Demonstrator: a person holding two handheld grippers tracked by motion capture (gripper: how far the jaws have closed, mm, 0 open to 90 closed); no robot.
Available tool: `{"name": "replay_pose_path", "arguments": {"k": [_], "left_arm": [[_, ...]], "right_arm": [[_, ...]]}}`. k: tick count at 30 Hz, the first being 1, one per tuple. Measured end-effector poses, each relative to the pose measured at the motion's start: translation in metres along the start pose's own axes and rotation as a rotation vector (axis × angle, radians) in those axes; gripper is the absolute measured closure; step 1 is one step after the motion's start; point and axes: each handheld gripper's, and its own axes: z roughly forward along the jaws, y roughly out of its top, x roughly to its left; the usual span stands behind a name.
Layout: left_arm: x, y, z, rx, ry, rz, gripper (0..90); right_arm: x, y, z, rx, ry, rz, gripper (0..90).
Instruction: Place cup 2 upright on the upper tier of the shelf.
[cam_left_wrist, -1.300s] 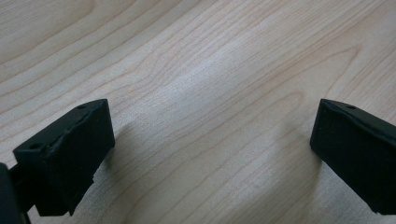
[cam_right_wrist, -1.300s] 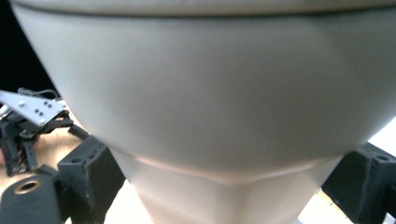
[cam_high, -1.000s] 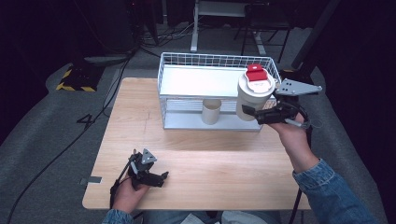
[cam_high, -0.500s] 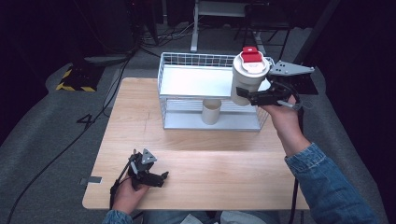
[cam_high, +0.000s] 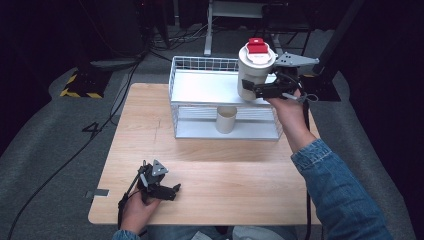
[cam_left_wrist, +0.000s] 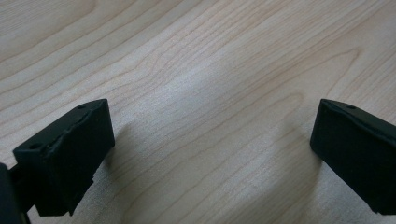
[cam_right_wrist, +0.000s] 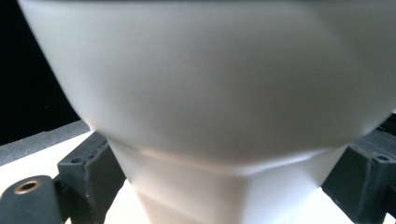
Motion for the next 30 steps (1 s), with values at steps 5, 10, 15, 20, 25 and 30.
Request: {"name": "replay_pose_path", "arguments": {"k": [5, 10, 15, 20, 25, 30], "left_arm": [[0.000, 0.000, 0.000, -0.003, 0.004, -0.004, 0.2], [-0.001, 0.000, 0.000, -0.005, 0.004, -0.005, 0.2], [0.000, 0.000, 0.000, -0.003, 0.004, -0.004, 0.2], [0.000, 0.000, 0.001, -0.003, 0.002, -0.006, 0.2], [0.000, 0.001, 0.001, -0.005, 0.001, -0.005, 0.2], [0.000, 0.001, 0.002, -0.004, 0.003, -0.003, 0.3]], "right_arm": [[-0.006, 0.001, 0.014, -0.010, -0.016, 0.015, 10.9], [-0.012, 0.002, 0.027, -0.022, -0.030, 0.021, 10.8], [-0.017, -0.002, 0.040, -0.027, -0.036, 0.044, 10.8], [-0.021, -0.003, 0.052, -0.023, -0.047, 0.056, 10.8], [-0.020, -0.006, 0.059, -0.021, -0.038, 0.067, 10.8], [-0.018, -0.009, 0.062, -0.010, -0.035, 0.070, 10.8]]}}
